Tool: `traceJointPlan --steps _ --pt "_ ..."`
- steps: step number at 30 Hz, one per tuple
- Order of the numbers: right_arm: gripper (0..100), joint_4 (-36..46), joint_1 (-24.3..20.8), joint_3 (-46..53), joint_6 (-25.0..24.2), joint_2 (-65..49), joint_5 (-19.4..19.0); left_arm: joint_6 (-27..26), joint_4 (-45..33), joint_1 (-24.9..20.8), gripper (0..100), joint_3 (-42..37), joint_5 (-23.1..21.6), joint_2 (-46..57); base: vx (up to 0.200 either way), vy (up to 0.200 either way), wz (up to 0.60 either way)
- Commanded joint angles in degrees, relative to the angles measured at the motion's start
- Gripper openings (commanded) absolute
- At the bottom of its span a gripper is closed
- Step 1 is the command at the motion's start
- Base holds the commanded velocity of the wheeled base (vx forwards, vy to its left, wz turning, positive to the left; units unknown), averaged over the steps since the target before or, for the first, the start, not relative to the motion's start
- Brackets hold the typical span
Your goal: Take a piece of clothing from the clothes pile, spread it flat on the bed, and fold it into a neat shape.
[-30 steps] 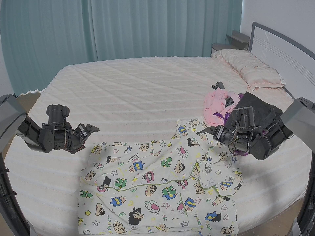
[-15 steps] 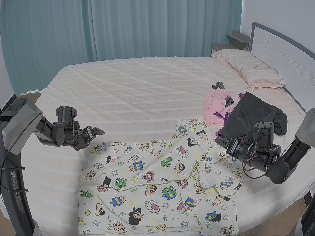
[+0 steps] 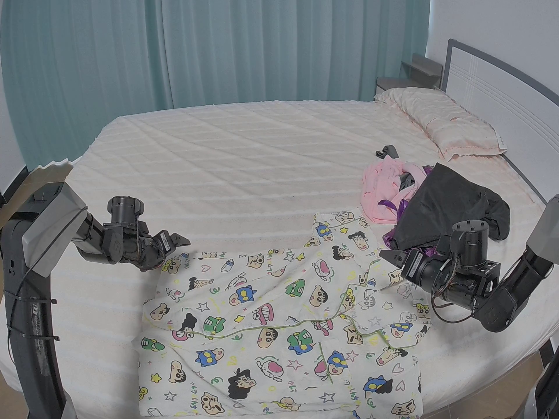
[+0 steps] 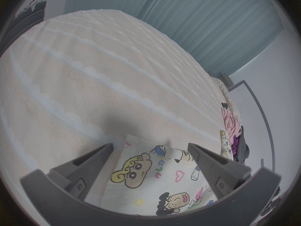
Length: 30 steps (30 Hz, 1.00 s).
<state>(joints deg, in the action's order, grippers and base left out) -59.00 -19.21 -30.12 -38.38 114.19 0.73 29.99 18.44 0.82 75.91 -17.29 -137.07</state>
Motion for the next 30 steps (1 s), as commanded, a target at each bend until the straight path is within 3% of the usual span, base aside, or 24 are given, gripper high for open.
traceJointPlan --steps 1,30 --pt "100 0.03 -0.12 -0.11 -1.26 0.33 -0.12 -0.02 0.01 -0.38 0 -0.15 -0.12 -0.48 0.000 0.000 0.00" --pt "100 -0.15 0.05 -0.29 -1.88 0.51 -1.08 0.68 -0.51 4.11 0 7.32 2.17 -1.88 0.000 0.000 0.00"
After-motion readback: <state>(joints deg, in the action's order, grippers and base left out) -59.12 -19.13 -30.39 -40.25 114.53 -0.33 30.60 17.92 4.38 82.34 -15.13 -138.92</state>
